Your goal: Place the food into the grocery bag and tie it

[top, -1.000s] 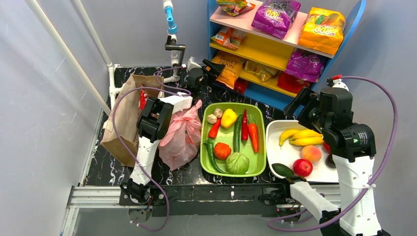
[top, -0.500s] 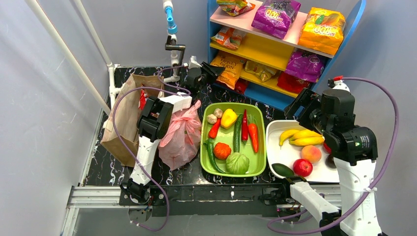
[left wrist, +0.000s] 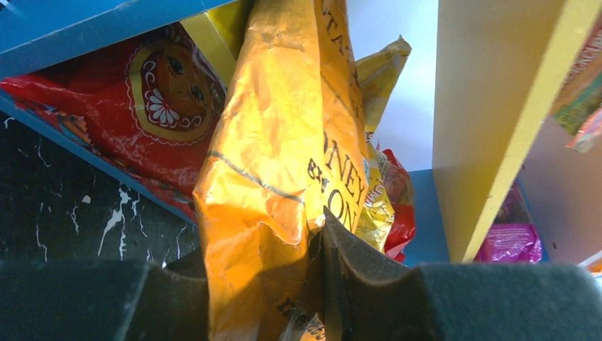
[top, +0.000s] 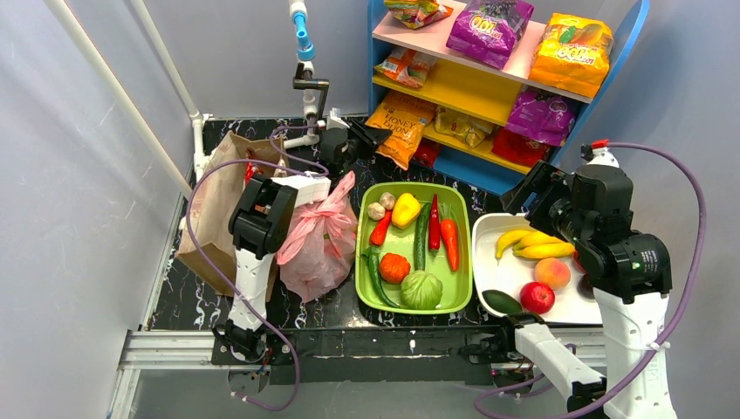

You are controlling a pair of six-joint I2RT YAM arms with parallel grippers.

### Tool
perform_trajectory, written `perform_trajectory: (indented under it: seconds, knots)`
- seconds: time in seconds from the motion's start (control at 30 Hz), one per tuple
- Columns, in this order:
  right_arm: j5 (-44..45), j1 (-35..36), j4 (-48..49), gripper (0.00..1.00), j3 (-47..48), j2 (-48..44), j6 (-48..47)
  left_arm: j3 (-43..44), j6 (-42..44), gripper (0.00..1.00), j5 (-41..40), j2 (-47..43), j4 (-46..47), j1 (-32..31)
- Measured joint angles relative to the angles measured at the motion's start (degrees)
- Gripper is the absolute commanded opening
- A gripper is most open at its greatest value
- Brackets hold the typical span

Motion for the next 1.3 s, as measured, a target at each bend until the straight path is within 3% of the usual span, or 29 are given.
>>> perform_trajectory:
  seconds: [0.33, 0.83, 1.3]
  knots:
    - [-2.43, 0.00, 0.37, 0.93, -1.31, -1.40, 0.39, -6.62, 0.87, 0.00, -0.20, -10.08, -2.32, 0.94]
    - [-5.33, 0.00, 1.66, 0.92, -4.37, -2.95, 0.83, -8.52, 6.84, 0.00, 4.07, -25.44, -17.88, 1.77]
    - [-10.54, 0.00, 4.52, 0.91, -5.05, -0.22, -0.24, 1.51, 28.41, 0.00, 6.69, -50.90, -54.25, 2.60]
